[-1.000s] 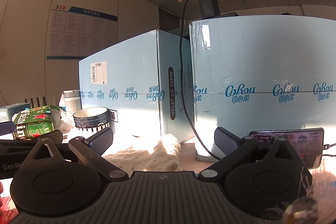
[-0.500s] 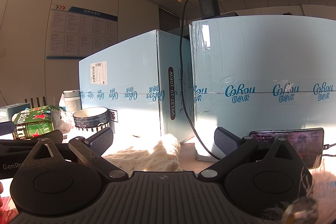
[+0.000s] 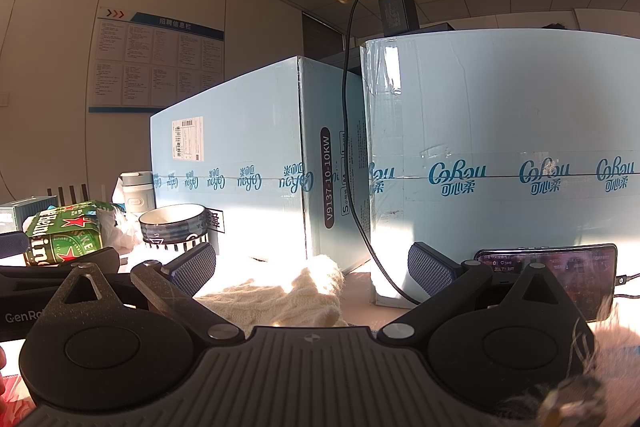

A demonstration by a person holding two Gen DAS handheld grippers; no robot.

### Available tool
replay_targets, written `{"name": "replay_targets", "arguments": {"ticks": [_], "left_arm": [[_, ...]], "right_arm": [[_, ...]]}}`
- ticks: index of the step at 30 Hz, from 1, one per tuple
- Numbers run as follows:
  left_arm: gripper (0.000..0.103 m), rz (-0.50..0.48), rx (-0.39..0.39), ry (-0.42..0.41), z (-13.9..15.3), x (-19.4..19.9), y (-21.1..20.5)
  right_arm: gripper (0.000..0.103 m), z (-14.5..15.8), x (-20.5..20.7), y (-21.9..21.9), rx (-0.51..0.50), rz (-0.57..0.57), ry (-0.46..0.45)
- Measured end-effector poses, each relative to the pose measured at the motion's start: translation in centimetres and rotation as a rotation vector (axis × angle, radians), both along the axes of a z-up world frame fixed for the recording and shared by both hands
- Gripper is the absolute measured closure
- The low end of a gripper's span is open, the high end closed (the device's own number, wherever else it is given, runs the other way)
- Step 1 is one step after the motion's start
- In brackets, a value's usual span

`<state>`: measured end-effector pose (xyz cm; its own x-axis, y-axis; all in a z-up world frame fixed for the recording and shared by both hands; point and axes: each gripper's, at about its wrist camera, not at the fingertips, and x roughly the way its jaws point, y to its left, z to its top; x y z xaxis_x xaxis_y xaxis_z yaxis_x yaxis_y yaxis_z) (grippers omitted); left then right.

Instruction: Fold clothes

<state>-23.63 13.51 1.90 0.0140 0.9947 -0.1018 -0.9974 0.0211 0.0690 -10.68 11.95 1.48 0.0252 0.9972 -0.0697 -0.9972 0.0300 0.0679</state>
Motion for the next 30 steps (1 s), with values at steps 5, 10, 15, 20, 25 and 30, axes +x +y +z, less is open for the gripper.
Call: {"name": "replay_targets", "arguments": {"ticks": [5, 10, 15, 20, 25, 30], "left_arm": [[0.000, 0.000, 0.000, 0.000, 0.00, 0.01, 0.01], [0.000, 0.000, 0.000, 0.000, -0.01, 0.02, 0.01], [0.000, 0.000, -0.001, 0.000, 0.01, 0.02, 0.02], [0.000, 0.001, -0.001, 0.000, 0.01, 0.03, 0.01], [0.000, 0.001, -0.001, -0.001, 0.03, -0.03, -0.02], [0.000, 0.000, -0.001, -0.001, 0.00, -0.06, -0.02]], "right_arm": [[0.000, -0.01, 0.00, 0.01, 0.000, 0.000, 0.000], [0.000, -0.01, 0.00, 0.01, 0.000, 0.000, 0.000], [0.000, -0.02, 0.00, 0.02, 0.000, 0.000, 0.000], [0.000, -0.03, 0.00, 0.03, 0.000, -0.001, 0.000], [0.000, -0.04, -0.01, 0.05, -0.001, 0.000, 0.000], [0.000, -0.06, -0.02, 0.09, -0.001, 0.000, 0.000]]}}
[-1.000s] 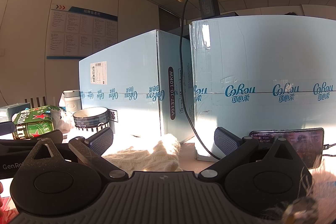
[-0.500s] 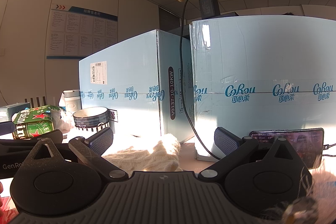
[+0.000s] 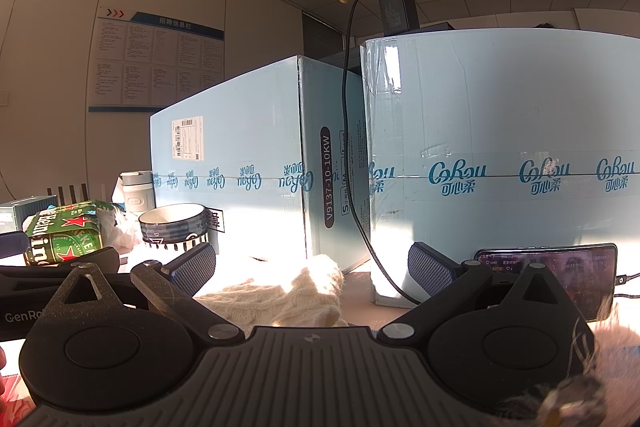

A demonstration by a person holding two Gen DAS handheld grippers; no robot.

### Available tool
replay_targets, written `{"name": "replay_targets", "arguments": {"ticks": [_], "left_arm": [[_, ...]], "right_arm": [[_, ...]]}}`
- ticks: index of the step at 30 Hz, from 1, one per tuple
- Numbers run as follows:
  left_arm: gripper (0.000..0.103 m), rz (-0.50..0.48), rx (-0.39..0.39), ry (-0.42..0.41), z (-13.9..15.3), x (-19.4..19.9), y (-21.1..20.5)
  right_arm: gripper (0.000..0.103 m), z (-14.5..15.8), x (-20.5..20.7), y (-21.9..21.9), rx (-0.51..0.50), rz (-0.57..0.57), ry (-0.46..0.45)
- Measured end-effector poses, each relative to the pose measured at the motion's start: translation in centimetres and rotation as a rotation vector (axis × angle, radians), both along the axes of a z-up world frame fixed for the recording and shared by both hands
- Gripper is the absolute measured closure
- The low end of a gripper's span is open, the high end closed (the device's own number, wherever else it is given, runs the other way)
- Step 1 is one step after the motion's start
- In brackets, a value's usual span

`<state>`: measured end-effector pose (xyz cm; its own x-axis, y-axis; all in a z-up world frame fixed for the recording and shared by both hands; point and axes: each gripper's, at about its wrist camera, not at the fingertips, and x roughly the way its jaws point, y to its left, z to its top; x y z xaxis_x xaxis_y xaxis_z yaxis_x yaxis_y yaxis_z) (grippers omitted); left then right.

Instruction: Fold clothes

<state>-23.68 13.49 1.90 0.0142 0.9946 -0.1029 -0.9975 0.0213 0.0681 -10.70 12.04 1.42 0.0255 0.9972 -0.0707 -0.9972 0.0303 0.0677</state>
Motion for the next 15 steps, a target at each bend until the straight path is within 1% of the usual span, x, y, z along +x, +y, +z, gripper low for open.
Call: {"name": "replay_targets", "arguments": {"ticks": [15], "left_arm": [[0.000, -0.004, -0.002, -0.005, 0.01, 0.00, -0.01]], "right_arm": [[0.000, 0.03, 0.02, -0.01, 0.000, 0.000, 0.000]]}}
